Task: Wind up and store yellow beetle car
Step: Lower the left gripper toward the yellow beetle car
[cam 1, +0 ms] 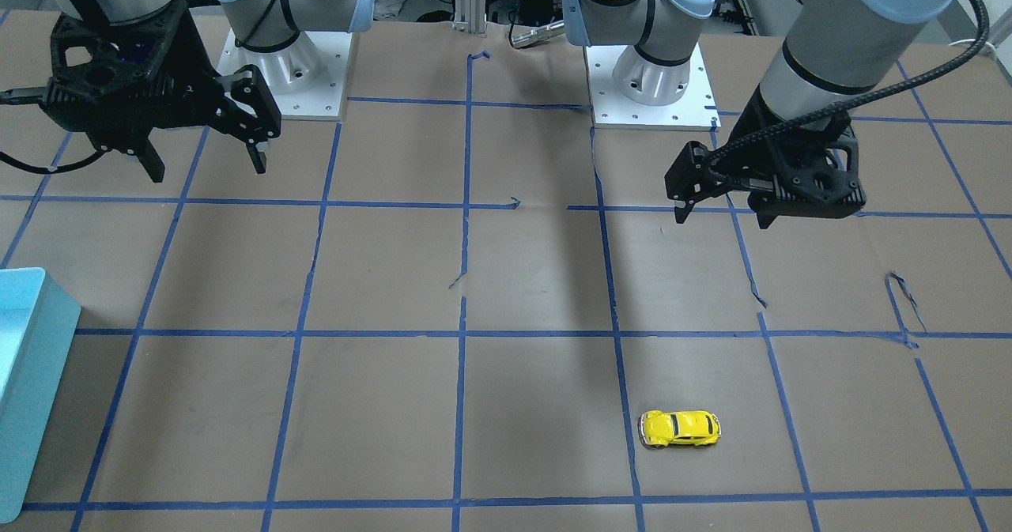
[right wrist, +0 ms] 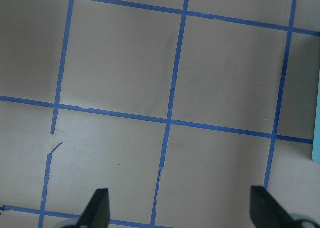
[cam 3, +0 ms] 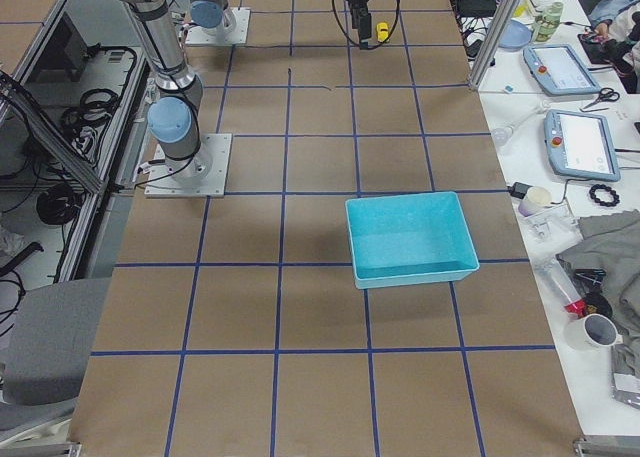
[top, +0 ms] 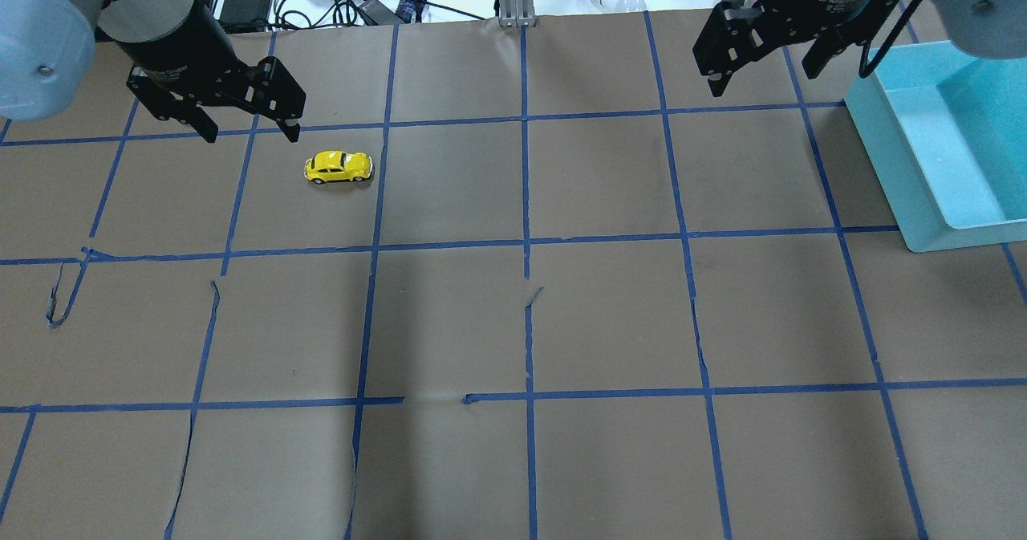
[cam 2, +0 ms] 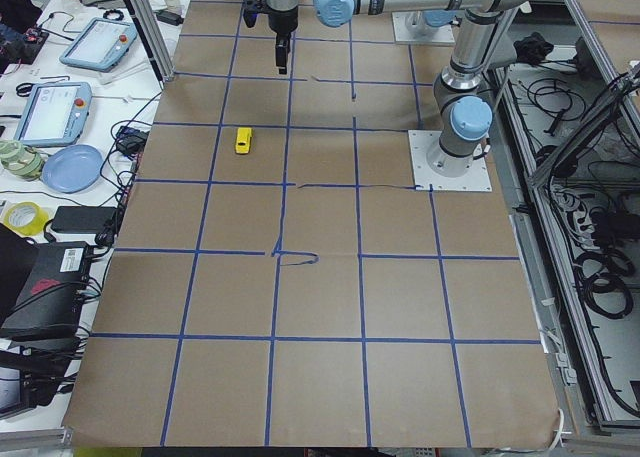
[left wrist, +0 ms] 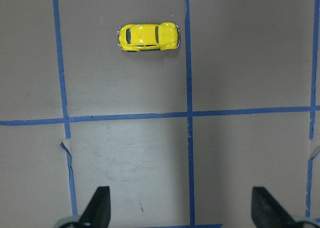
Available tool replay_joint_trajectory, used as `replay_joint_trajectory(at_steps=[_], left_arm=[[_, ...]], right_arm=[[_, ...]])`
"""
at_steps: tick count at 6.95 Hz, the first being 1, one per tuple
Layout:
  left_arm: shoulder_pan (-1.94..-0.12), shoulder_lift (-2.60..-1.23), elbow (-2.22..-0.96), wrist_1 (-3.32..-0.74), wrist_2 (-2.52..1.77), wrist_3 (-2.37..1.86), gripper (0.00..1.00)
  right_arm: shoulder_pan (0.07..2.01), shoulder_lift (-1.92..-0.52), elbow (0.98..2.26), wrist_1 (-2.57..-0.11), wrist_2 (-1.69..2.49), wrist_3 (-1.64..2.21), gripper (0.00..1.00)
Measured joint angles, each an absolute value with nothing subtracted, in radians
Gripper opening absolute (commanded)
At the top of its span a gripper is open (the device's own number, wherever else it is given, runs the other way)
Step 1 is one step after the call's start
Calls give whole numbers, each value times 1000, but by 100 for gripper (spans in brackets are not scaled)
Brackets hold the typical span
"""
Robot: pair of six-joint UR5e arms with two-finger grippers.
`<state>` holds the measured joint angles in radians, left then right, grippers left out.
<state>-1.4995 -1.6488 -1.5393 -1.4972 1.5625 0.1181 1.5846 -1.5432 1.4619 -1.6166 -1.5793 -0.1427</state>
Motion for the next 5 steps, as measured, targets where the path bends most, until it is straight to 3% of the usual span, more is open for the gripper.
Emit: replay_joint_trajectory(at_steps=[5], left_arm=[[-1505, -1652, -1544, -1496, 1570, 122, 100]], right_arm=[[1585, -1543, 1462, -1617, -1579, -143, 100]])
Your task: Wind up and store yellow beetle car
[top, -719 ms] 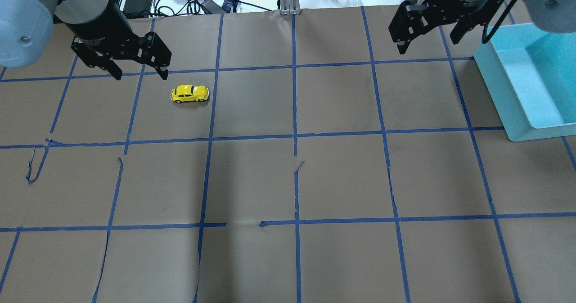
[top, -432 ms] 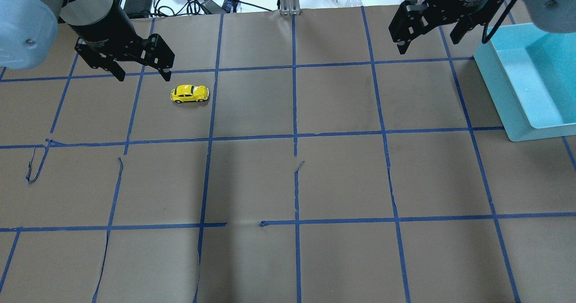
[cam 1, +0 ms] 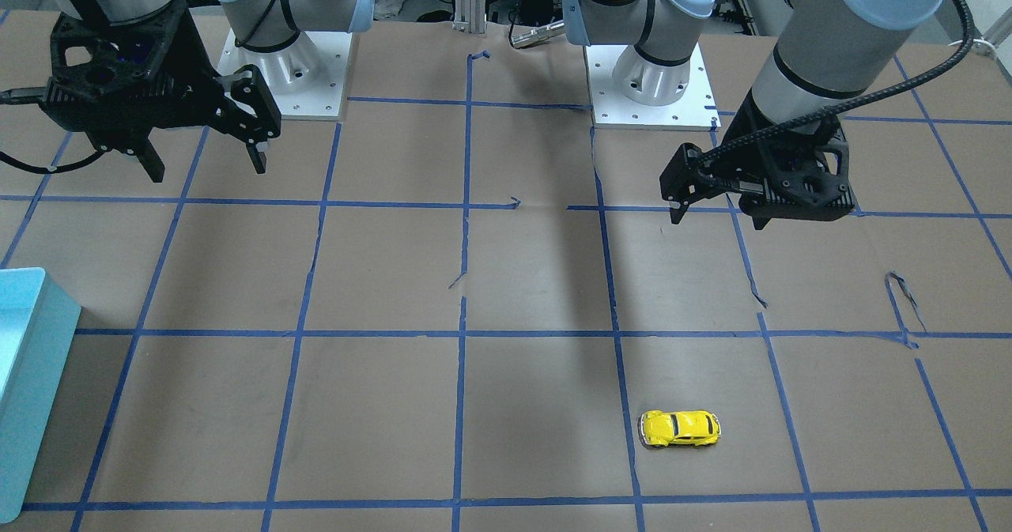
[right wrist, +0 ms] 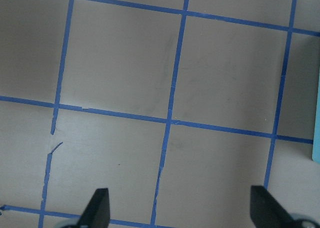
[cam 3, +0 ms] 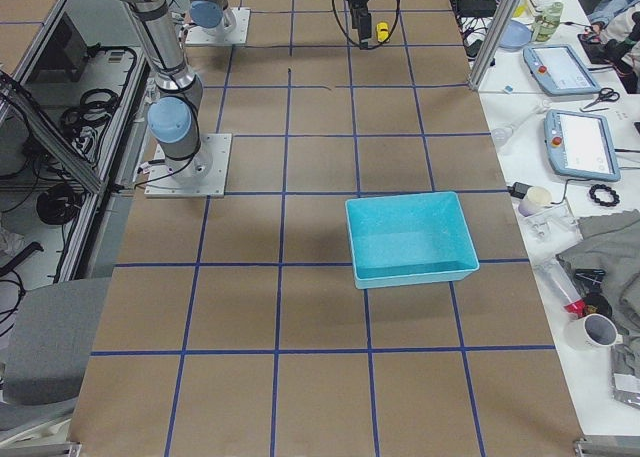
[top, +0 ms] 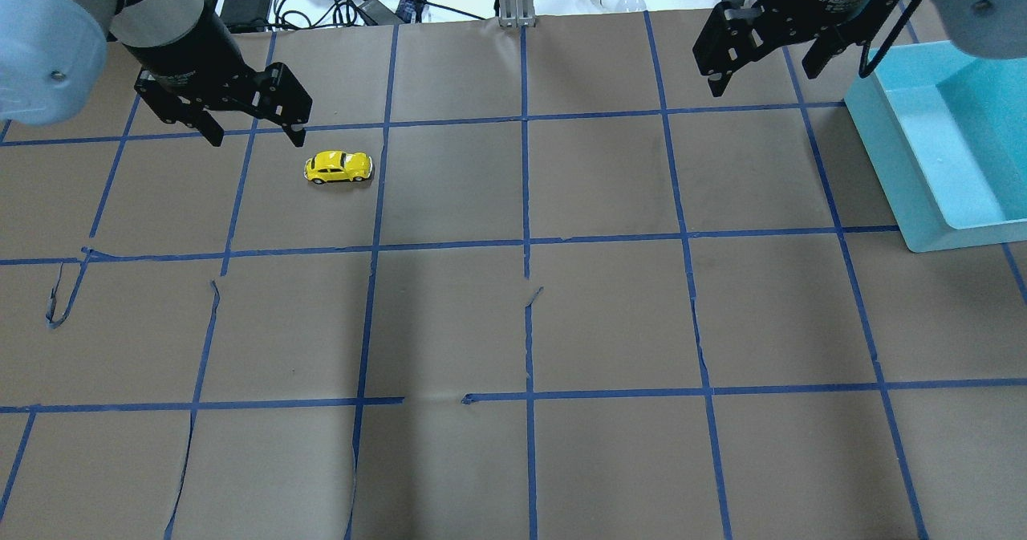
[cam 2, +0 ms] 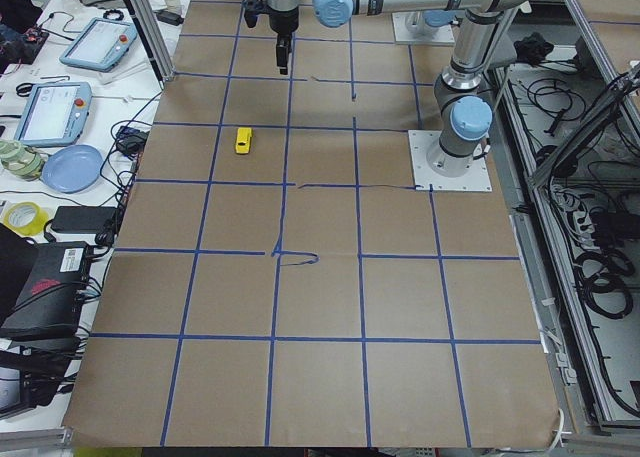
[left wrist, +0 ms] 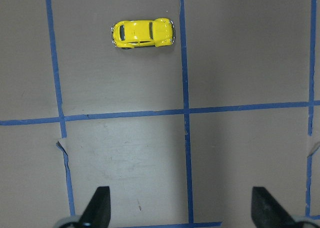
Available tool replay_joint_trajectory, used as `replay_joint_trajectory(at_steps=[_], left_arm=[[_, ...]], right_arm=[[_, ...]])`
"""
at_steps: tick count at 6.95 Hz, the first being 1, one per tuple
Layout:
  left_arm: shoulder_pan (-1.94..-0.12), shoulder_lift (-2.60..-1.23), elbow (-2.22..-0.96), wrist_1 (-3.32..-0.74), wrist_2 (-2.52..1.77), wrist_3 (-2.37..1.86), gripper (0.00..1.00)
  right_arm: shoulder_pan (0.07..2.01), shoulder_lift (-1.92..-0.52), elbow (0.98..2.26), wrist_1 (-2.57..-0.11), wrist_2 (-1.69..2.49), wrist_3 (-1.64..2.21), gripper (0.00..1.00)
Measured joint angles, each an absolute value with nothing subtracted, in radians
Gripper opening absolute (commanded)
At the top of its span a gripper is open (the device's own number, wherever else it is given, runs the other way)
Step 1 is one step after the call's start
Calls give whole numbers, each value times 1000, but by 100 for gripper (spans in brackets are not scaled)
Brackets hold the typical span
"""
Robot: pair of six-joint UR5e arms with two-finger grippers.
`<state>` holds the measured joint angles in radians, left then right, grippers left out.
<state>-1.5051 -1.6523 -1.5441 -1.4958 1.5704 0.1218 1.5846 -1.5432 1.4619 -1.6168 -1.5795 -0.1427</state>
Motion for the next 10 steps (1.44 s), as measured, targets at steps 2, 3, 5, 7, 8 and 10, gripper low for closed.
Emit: replay_joint_trajectory(at_steps=[2, 3, 5, 7, 8, 10], left_arm=[[-1505, -1650, -1551, -1496, 1573, 125, 100], [-1505, -1647, -1560, -1495, 1570, 126, 100], [-1505, -1644, -1570, -1494, 1563, 126, 100], [-1506, -1643, -1572, -1495, 1563, 127, 100], [-1506, -1643, -1573, -1495, 1563, 126, 100], [-1507, -1643, -1582, -1495, 1563, 126, 100]], right_arm=[[1585, -1543, 1461, -1617, -1580, -143, 100], [1585, -1543, 1461, -1618, -1580, -143, 100], [1585, -1543, 1460, -1617, -1580, -143, 100], [1585, -1543, 1460, -1617, -1580, -143, 100], [1585, -1543, 1460, -1617, -1580, -143, 100], [1585, -1543, 1460, -1618, -1580, -143, 100]])
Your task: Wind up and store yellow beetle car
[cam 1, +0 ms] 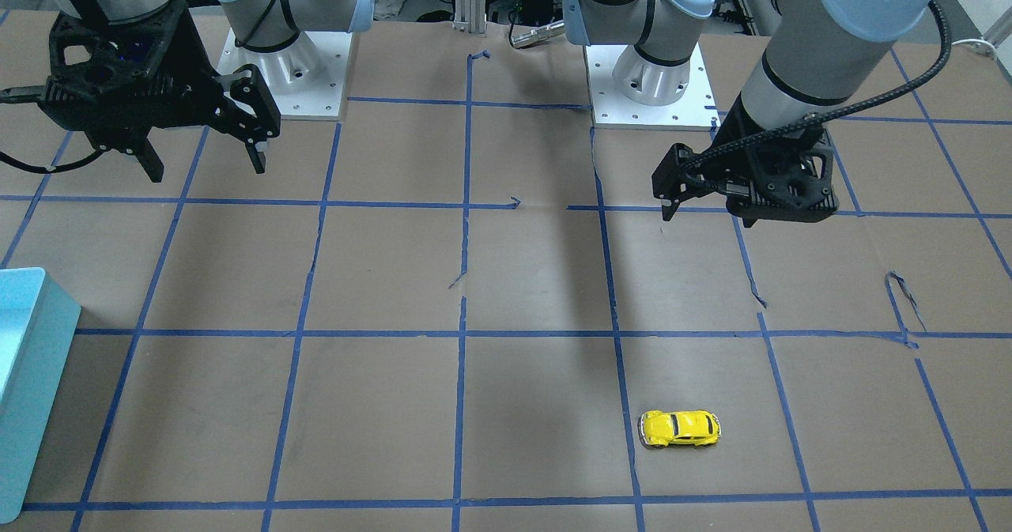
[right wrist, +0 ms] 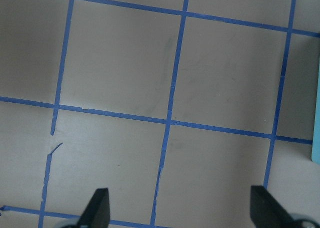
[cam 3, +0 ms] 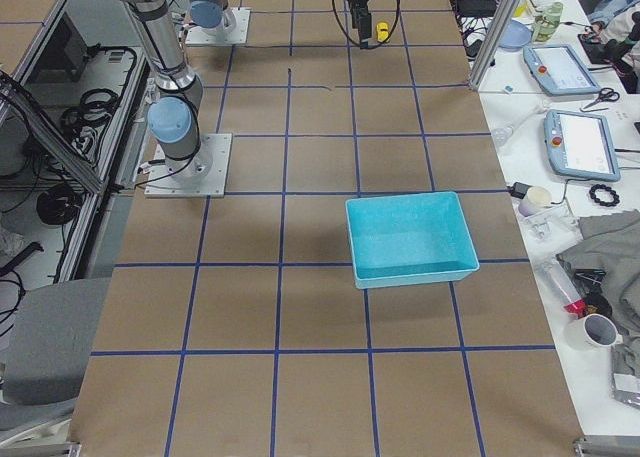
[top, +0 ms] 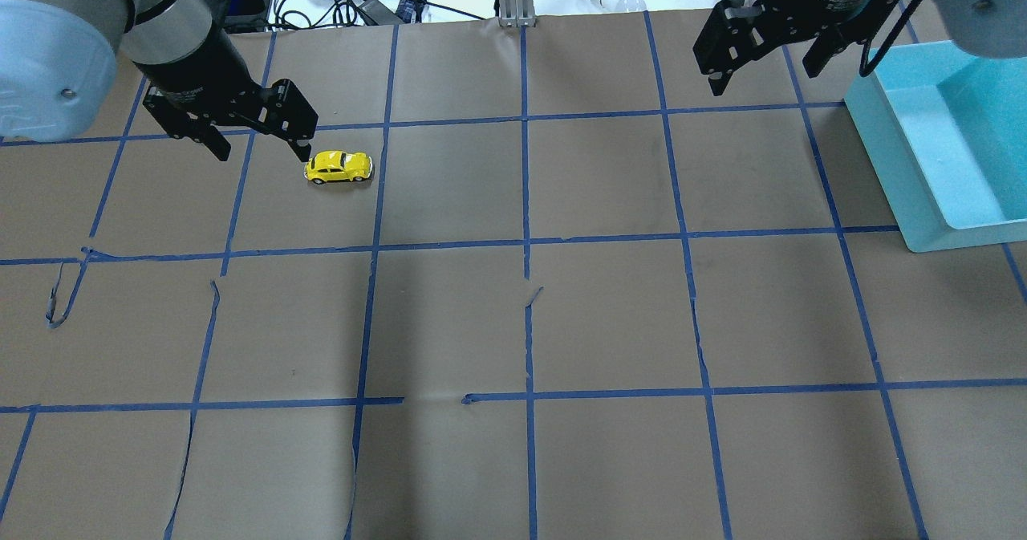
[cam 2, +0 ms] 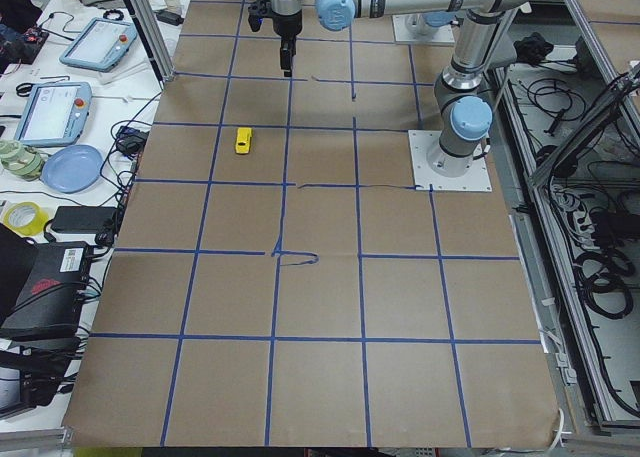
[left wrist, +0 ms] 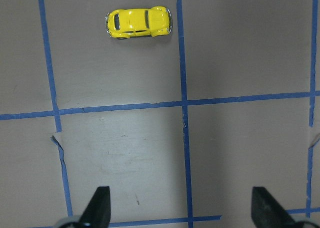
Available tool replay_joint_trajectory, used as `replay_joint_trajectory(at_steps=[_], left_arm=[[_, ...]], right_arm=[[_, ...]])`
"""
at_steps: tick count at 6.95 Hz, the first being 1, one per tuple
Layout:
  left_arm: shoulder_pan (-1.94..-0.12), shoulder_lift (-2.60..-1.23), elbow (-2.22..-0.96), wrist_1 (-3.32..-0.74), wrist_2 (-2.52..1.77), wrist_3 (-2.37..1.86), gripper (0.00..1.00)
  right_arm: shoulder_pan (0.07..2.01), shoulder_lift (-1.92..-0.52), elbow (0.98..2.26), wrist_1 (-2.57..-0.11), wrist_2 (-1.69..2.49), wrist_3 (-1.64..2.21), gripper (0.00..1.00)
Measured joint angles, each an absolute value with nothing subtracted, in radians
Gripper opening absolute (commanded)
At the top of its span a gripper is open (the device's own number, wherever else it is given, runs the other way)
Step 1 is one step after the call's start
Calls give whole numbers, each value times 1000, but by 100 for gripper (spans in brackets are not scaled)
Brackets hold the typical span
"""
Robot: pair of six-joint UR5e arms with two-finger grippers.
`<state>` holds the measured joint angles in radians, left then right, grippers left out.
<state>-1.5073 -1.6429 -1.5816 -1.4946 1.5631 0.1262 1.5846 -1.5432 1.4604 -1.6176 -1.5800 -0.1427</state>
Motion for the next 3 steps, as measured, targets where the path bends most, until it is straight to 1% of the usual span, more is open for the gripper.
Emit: replay_joint_trajectory(at_steps=[3], left_arm=[[-1508, -1643, -1587, -1494, 1564, 126, 100]], right_arm=[[1585, -1543, 1460, -1618, -1580, -143, 100]])
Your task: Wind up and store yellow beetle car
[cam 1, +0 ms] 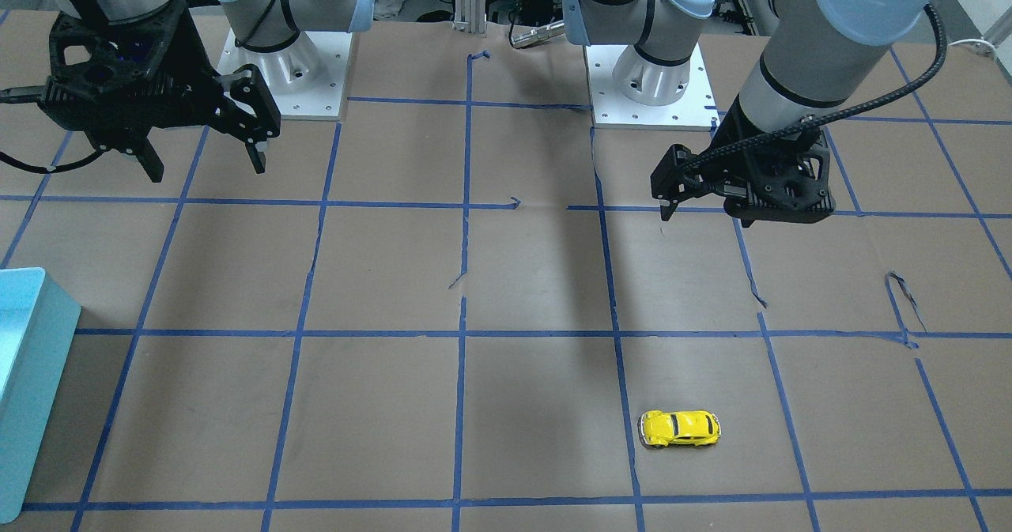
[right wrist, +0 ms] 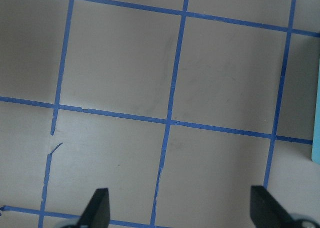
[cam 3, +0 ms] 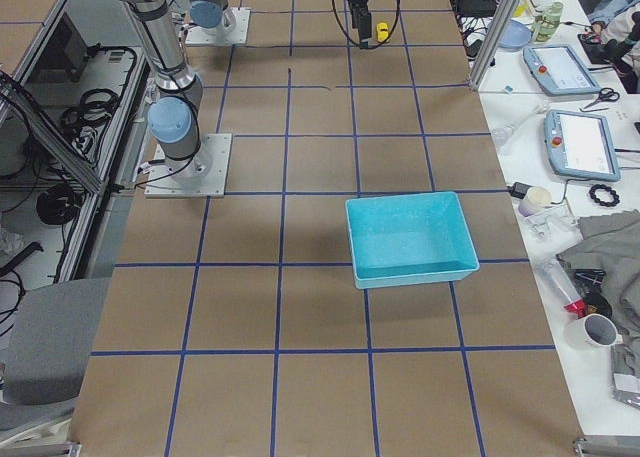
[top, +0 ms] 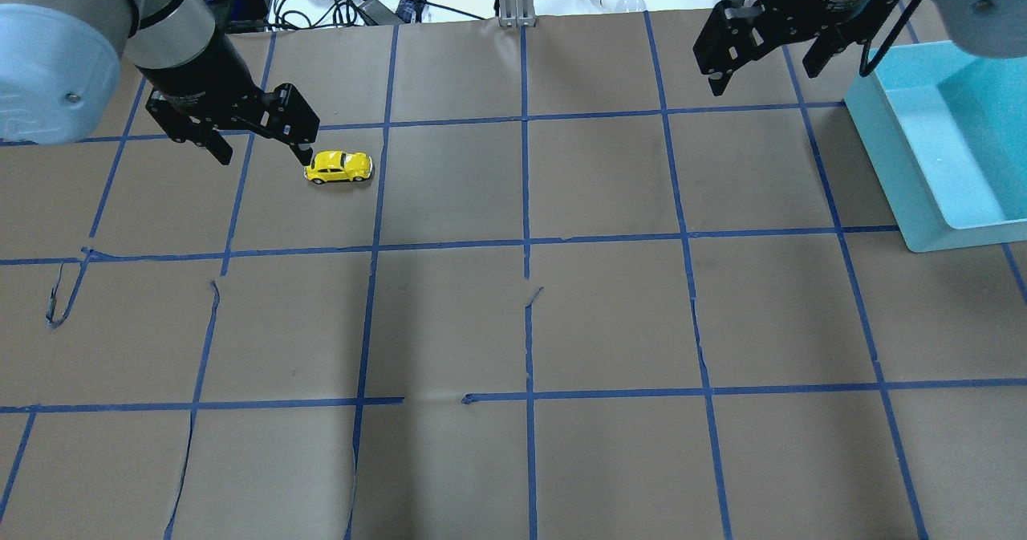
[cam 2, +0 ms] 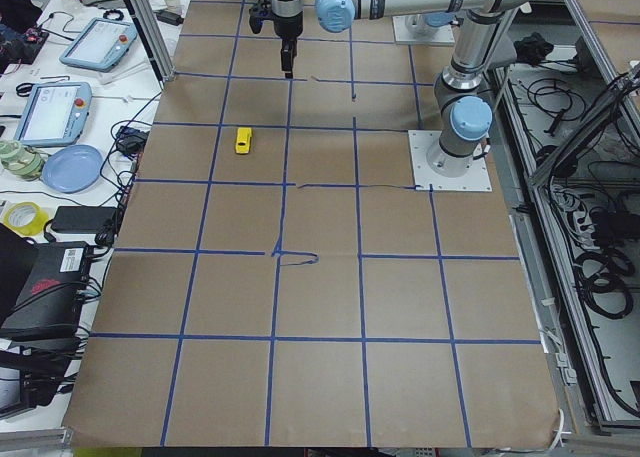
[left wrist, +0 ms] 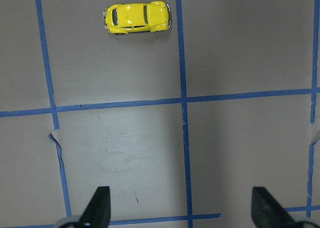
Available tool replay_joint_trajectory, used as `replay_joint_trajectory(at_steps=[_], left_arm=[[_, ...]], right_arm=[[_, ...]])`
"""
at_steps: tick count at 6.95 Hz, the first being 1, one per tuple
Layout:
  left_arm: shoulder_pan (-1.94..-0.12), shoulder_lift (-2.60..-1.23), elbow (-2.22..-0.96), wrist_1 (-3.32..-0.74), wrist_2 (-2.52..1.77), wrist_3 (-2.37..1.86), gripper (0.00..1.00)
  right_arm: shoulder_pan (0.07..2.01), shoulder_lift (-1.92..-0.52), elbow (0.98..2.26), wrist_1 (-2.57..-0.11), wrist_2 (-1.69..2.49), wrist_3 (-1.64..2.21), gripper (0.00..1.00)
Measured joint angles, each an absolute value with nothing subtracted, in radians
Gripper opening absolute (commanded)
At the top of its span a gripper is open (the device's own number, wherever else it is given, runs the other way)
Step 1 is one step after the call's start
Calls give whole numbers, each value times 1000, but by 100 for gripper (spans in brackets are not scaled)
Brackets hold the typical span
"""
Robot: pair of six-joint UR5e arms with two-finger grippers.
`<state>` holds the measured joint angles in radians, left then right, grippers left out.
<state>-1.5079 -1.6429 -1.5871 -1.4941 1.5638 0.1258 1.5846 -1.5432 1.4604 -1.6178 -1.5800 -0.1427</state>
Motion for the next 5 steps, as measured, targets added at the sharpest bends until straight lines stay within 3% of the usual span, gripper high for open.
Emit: replay_joint_trajectory(at_steps=[5], left_arm=[[-1510, -1647, -1589, -1493, 1563, 117, 100]], right_arm=[[1585, -1543, 1460, -1617, -1580, -143, 100]])
